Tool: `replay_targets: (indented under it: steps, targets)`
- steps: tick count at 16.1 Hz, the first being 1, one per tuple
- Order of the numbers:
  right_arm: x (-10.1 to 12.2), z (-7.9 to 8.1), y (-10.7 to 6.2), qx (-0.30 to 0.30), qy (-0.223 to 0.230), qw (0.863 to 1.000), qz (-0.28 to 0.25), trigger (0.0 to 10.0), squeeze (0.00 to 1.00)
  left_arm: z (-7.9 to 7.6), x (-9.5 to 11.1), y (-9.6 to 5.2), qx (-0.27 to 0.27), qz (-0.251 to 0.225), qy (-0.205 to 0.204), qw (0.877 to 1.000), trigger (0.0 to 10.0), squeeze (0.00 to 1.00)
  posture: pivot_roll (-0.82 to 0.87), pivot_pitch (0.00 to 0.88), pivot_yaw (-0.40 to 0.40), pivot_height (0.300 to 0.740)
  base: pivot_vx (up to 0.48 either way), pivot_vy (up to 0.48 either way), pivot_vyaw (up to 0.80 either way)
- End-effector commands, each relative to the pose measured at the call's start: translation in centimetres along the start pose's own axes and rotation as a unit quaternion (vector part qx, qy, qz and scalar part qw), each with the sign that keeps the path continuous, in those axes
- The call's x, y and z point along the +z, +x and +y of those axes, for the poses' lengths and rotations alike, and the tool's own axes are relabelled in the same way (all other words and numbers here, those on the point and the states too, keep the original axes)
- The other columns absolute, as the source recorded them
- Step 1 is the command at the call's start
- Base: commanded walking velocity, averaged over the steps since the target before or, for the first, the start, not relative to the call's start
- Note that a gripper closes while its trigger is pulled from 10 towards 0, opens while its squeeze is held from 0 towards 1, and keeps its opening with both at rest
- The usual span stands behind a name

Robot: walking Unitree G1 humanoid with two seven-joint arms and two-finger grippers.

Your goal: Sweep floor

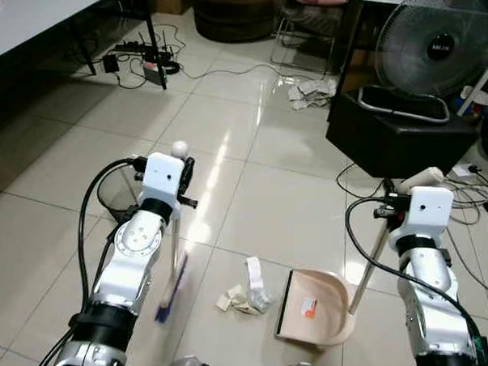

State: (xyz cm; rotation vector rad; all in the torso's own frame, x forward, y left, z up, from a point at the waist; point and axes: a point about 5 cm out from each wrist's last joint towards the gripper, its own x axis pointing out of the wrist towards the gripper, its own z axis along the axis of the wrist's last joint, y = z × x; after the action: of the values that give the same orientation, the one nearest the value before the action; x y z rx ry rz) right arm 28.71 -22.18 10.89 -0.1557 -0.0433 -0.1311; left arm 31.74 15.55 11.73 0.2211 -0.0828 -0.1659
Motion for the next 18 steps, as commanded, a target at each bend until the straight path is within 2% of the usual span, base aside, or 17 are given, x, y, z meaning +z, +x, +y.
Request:
replay_targets:
  steps: [1,6,9,10,11,12,18]
  targets:
    - [1.0,-0.1,1.0,-0.008,-0.004,0.999,-0.034,10.0,0.0,0.3,0.6,0.6,0.003,-0.021,0.002,1.0,10.0,0.0,0.02,0.138,0.046,0.74,0.0,0.0,0.0]
    - [0.3,0.6,2.9,0.004,-0.02,0.999,-0.041,10.0,0.0,0.1,0.2,1.3,0.017,-0.033,-0.003,0.999,10.0,0.0,0.05,0.215,0.04,0.74,0.0,0.0,0.0]
    - [0.1,3.0,4.2,0.039,-0.02,0.998,-0.041,10.0,0.0,-0.7,-0.1,1.8,0.016,-0.044,-0.015,0.999,10.0,0.0,0.05,0.254,0.05,0.74,0.0,0.0,0.0]
    - [0.1,3.4,4.3,0.045,-0.019,0.998,-0.043,10.0,0.0,-0.7,-0.2,1.9,0.017,-0.046,-0.016,0.999,10.0,0.0,0.05,0.256,0.051,0.74,0.0,0.0,0.0]
    - [0.1,4.9,4.5,0.063,-0.022,0.997,-0.047,10.0,0.0,-0.8,-0.4,2.2,0.026,-0.043,-0.022,0.999,10.0,0.0,0.06,0.265,0.054,0.74,0.0,0.0,0.0]
    - [0.1,5.5,4.5,0.068,-0.017,0.996,-0.046,10.0,0.0,-0.9,-0.4,2.3,0.026,-0.041,-0.022,0.999,10.0,0.0,0.06,0.265,0.054,0.74,0.0,0.0,0.0]
    - [0.1,5.5,4.5,0.068,-0.017,0.996,-0.046,10.0,0.0,-0.9,-0.4,2.3,0.026,-0.041,-0.022,0.999,10.0,0.0,0.06,0.265,0.054,0.74,0.0,0.0,0.0]
